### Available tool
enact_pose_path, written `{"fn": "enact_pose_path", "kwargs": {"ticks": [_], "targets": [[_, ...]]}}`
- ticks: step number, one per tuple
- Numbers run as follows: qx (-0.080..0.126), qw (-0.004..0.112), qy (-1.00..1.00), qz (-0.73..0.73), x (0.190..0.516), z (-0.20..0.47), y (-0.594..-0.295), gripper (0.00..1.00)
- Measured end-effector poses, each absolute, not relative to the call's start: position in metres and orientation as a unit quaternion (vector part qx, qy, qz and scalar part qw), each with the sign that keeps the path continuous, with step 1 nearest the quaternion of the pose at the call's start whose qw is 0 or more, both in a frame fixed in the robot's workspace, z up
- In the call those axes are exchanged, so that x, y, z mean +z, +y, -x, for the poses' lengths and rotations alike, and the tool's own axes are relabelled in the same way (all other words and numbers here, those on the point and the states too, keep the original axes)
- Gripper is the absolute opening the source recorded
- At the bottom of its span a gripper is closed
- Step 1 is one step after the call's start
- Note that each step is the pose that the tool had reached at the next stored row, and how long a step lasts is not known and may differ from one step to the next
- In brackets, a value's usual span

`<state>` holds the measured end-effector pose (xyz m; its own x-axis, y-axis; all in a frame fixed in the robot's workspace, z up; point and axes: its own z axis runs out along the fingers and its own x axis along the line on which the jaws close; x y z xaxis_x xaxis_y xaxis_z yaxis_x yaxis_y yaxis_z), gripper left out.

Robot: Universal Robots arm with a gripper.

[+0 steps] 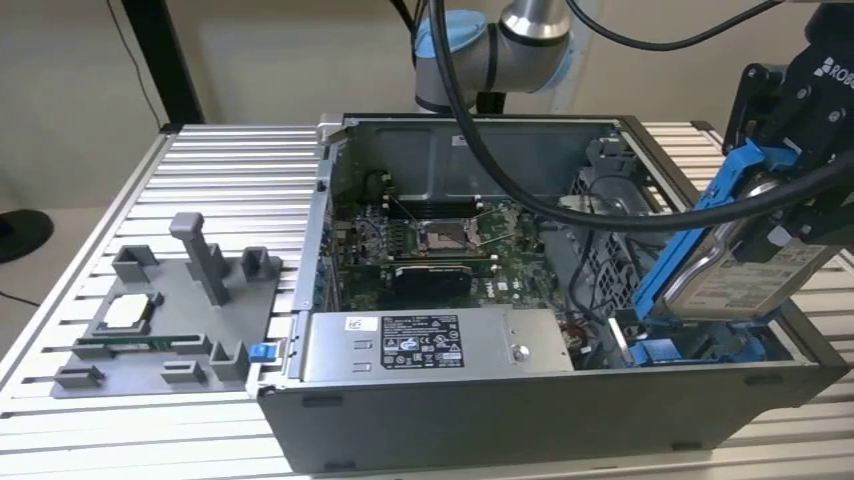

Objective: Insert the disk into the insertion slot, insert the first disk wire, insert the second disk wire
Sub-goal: 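Insert the disk into the insertion slot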

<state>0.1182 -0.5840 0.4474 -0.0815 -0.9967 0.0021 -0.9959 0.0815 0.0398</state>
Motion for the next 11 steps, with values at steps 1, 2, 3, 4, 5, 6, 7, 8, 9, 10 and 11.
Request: {"fn": "enact_pose_path", "kwargs": {"ticks": [1, 2, 3, 4, 5, 6, 7, 8, 9, 10, 11], "targets": [[-0.014, 0.014, -0.735, -0.678, 0.4468, -0.1182, -0.5831, 0.00], [-0.014, 0.014, -0.735, -0.678, 0.4463, -0.1182, -0.5826, 0.00], [-0.014, 0.014, -0.735, -0.678, 0.4456, -0.1182, -0.5823, 0.00], [-0.014, 0.014, -0.735, -0.678, 0.4451, -0.1182, -0.5823, 0.00], [-0.014, 0.014, -0.735, -0.678, 0.4446, -0.1182, -0.5822, 0.00], [-0.014, 0.014, -0.735, -0.678, 0.4441, -0.1182, -0.5822, 0.00], [-0.014, 0.014, -0.735, -0.678, 0.4435, -0.1182, -0.5822, 0.00], [-0.014, 0.014, -0.735, -0.678, 0.4429, -0.1182, -0.5821, 0.00], [-0.014, 0.014, -0.735, -0.678, 0.4422, -0.1184, -0.5821, 0.00], [-0.014, 0.014, -0.735, -0.678, 0.4415, -0.1185, -0.5821, 0.00], [-0.014, 0.014, -0.734, -0.679, 0.4408, -0.1186, -0.5822, 0.00]]}}
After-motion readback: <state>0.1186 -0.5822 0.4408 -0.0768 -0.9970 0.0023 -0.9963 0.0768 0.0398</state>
